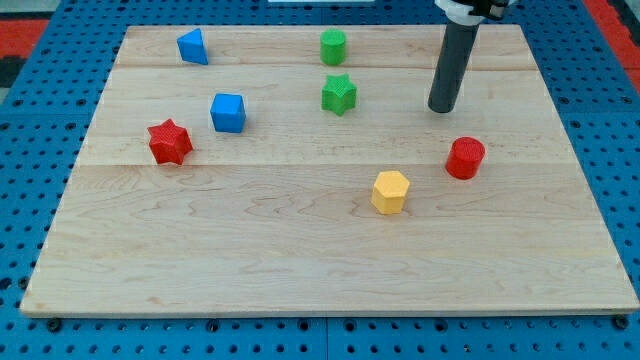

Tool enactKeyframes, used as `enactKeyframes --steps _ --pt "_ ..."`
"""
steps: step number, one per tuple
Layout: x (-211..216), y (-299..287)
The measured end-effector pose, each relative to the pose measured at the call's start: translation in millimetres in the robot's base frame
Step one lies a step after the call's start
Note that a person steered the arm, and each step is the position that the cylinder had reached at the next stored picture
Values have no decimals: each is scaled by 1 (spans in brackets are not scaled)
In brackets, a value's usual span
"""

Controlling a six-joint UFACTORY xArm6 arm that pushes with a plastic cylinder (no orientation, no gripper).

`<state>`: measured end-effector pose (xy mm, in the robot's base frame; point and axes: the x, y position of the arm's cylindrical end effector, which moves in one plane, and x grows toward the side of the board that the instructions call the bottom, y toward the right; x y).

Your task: Move the green star bottom left side of the green circle

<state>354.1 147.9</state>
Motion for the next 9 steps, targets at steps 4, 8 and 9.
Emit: enactKeyframes --steps 4,8,9 --pt "-32 -28" --pt "-35 -177" --pt "-52 -192"
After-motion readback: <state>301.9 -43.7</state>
